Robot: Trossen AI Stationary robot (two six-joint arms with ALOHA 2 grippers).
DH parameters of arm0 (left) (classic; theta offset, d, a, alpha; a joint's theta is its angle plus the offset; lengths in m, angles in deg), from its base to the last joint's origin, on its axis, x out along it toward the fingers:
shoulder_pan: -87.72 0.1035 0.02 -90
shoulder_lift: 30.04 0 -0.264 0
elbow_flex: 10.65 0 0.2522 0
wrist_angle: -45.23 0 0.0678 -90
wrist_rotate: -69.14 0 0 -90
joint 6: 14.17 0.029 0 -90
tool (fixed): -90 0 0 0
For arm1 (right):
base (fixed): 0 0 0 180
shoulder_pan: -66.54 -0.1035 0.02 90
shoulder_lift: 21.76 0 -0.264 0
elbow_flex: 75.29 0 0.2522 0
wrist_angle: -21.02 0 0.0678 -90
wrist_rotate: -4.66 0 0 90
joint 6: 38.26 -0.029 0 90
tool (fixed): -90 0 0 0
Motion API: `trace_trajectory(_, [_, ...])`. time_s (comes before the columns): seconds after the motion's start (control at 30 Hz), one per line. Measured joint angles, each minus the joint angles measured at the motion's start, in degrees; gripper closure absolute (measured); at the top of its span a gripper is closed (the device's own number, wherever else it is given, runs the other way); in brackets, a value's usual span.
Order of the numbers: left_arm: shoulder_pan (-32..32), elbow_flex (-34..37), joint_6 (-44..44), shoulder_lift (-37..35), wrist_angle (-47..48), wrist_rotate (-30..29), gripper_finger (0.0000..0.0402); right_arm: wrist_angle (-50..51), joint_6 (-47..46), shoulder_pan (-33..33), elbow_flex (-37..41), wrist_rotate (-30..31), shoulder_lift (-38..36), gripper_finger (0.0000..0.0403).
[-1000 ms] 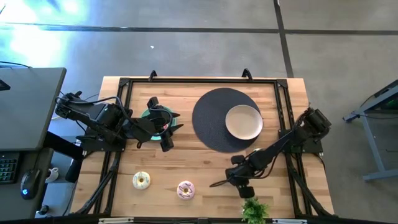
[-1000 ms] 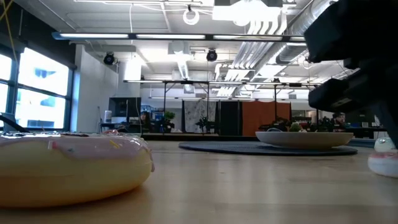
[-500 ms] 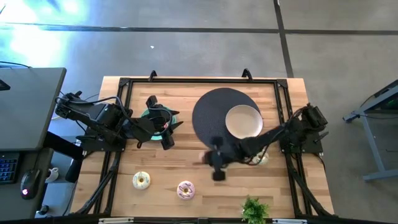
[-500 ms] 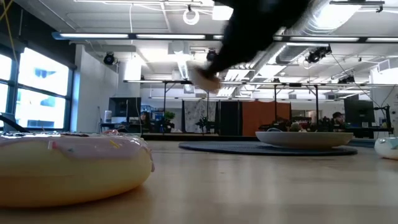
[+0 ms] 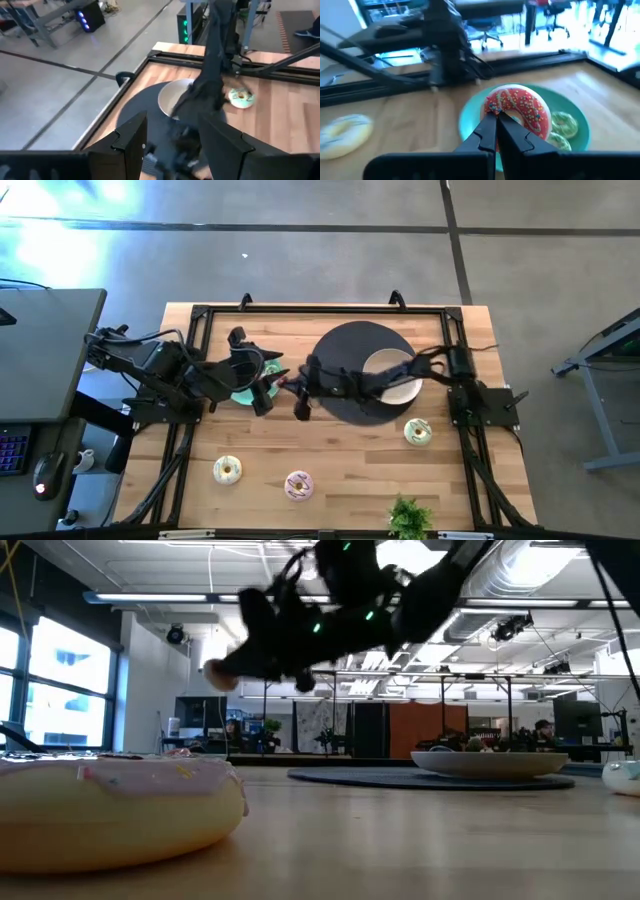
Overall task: Pick & Place donuts
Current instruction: Put the small pink donut onto the blue plate
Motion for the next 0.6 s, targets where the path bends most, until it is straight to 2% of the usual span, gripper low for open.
trace_trajectory(0.17, [0.02,0.00,2.07,-0.51,0.03,-1.19,0.0229,4.45,-3.56,3.14,-10.46,-7.13,7.76,0.0402])
trace_trajectory(0.3, [0.00,0.00,2.10,-0.51,0.08,-1.05,0.0229,13.19,-3.44,2.70,-19.75,-7.99,13.61,0.0402])
trace_trajectory(0.37, [0.00,0.00,2.10,-0.51,0.16,-0.63,0.0229,17.22,-2.90,2.17,-23.84,-7.27,15.94,0.0402])
trace_trajectory(0.47, [0.02,0.00,2.09,-0.49,0.22,0.18,0.0229,23.85,-1.34,1.51,-28.86,-2.70,18.36,0.0402])
trace_trajectory(0.53, [0.01,0.00,2.07,-0.49,0.21,0.19,0.0229,27.87,-1.13,1.36,-30.88,0.42,19.44,0.0402])
trace_trajectory(0.6, [0.00,0.00,2.07,-0.49,0.20,0.27,0.0229,31.33,-1.11,1.38,-31.81,0.96,19.82,0.0398])
